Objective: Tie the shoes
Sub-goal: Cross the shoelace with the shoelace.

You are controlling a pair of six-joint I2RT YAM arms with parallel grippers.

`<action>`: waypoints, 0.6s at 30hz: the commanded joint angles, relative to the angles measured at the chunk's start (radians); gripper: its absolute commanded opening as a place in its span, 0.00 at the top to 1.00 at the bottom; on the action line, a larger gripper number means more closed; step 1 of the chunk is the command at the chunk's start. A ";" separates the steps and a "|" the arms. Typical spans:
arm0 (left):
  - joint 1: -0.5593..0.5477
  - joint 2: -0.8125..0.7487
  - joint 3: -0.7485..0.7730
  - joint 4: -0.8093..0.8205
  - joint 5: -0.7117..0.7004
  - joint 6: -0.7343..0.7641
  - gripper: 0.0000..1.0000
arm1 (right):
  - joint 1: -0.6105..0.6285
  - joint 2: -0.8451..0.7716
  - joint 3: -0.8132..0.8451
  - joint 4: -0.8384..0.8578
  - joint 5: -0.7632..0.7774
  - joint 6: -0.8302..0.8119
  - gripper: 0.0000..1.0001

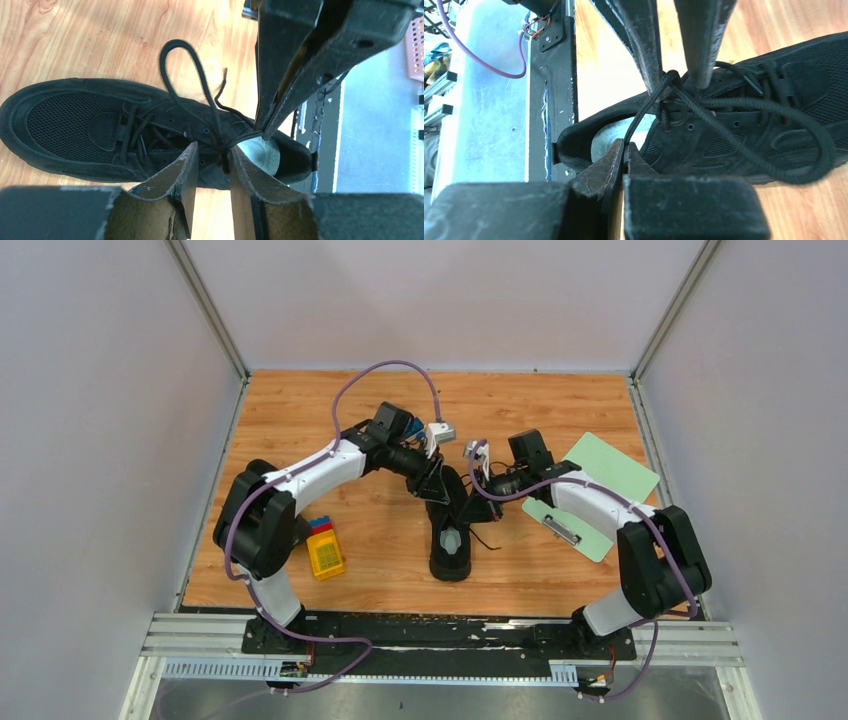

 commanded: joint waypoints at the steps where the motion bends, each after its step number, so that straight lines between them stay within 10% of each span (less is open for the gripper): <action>1: 0.007 -0.001 -0.001 0.019 0.048 -0.027 0.62 | 0.013 -0.004 -0.003 -0.007 -0.008 -0.004 1.00; 18: -0.011 0.014 -0.020 0.042 0.058 0.017 0.66 | 0.007 0.026 0.008 -0.027 0.051 0.022 1.00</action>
